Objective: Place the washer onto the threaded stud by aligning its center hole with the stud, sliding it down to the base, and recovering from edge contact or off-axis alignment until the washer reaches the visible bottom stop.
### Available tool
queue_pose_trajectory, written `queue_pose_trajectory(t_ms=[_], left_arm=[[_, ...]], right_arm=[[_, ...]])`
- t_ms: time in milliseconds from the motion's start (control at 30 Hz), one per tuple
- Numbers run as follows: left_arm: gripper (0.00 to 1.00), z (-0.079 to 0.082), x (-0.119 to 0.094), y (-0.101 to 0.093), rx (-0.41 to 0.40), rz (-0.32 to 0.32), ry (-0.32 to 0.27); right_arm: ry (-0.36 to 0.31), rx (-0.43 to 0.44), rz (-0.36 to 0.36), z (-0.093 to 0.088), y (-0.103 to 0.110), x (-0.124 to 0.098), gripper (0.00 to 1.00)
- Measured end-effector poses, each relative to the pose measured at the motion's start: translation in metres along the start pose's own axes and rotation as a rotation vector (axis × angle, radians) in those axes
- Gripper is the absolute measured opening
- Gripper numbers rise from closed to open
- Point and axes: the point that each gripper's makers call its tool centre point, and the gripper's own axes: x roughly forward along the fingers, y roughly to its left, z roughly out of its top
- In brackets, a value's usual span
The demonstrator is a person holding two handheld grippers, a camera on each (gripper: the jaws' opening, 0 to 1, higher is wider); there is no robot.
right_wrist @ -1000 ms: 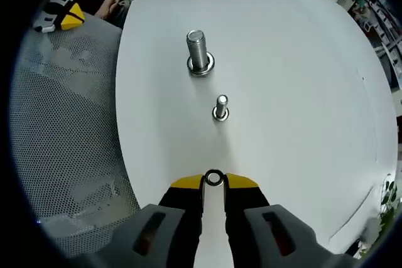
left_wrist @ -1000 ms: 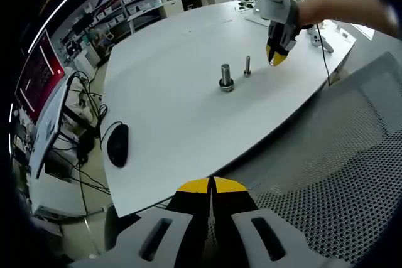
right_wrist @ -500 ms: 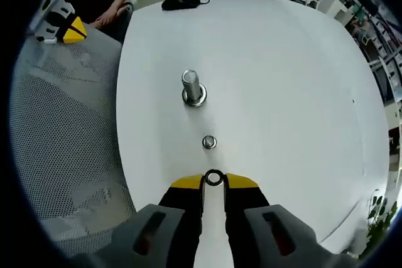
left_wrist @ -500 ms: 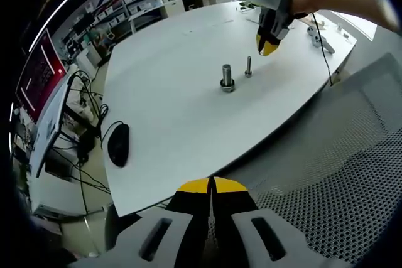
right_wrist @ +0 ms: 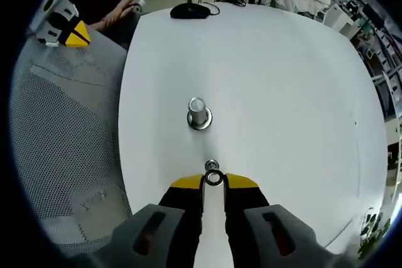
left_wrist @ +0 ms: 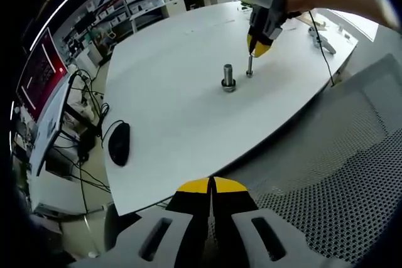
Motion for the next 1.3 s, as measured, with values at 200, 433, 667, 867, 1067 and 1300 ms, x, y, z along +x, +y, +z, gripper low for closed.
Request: queue_pose_trajectory(t_ms=[200, 433, 667, 867, 1067, 1300], left_arm=[[0.0, 0.0, 0.0, 0.0, -0.002, 0.001, 0.0], [0.0, 0.0, 0.0, 0.001, -0.005, 0.003, 0.001], [0.0, -0.001, 0.0, 0.0, -0.003, 0.0, 0.007], [0.0, -0.002, 0.0, 0.0, -0.004, 0.0, 0.009], [0.0, -0.002, 0.0, 0.0, -0.003, -0.001, 0.012], [0.0, -0.001, 0.001, 0.0, 0.001, -0.003, 0.01]], right_arm=[[0.002, 0.008, 0.017, 0.001, 0.0, 0.005, 0.13], [0.012, 0.006, 0.029, 0.0, -0.002, 0.014, 0.13], [0.046, -0.017, 0.037, -0.002, 0.0, 0.029, 0.13], [0.081, -0.043, 0.045, -0.003, 0.002, 0.039, 0.13], [0.114, -0.069, 0.045, -0.007, 0.0, 0.047, 0.13], [0.149, -0.092, 0.032, -0.012, 0.002, 0.055, 0.13]])
